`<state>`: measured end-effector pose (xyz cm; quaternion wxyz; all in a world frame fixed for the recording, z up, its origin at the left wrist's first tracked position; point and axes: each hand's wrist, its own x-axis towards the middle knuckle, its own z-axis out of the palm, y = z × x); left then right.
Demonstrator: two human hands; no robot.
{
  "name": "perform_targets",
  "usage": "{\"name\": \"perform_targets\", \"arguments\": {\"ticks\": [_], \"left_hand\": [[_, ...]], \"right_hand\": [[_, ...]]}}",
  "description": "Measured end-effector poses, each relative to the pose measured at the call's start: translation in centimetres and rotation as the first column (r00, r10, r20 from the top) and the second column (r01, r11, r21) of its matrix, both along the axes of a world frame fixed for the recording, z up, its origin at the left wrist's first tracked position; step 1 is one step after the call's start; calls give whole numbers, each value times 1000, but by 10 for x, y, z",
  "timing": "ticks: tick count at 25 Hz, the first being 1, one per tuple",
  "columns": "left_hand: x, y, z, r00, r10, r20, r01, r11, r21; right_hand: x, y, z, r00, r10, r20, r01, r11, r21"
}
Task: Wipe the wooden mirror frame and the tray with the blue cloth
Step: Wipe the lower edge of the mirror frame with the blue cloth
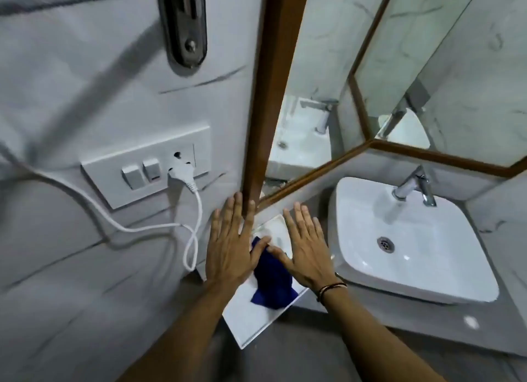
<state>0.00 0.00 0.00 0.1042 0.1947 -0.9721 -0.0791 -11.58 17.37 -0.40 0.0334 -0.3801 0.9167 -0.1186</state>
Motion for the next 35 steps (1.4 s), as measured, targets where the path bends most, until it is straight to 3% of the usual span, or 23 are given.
{"name": "perform_targets", "arguments": {"ticks": [3, 6, 11, 15, 19, 25, 29, 35], "left_hand": [[19, 4, -84, 995, 8, 96, -7, 1000, -8], [38, 10, -158, 987, -9, 162, 3, 999, 39], [42, 13, -231, 976, -19, 216, 13, 1000, 27], [39, 16, -237, 990, 3, 144, 2, 999, -39], [29, 16, -214, 999, -5, 47, 11, 992, -124], [-20, 5, -140, 970, -50, -237, -19, 961, -277], [-49, -8, -61, 918, -63, -392, -81, 937, -340], [-87, -28, 93, 827, -140, -544, -119, 903, -413]], "right_hand": [[21, 10, -82, 987, 43, 154, -78, 969, 235], [31, 9, -148, 979, 71, 191, -123, 955, 271], [17, -6, -204, 990, 49, 134, -93, 933, 348], [21, -11, -207, 995, 66, -68, -44, 958, 284], [26, -14, -191, 993, 30, -112, -5, 977, 215], [14, -21, -140, 956, -140, -257, 92, 977, -190], [2, -25, -84, 921, -228, -315, 85, 908, -410], [-30, -34, 26, 861, -242, -448, -50, 836, -546]]}}
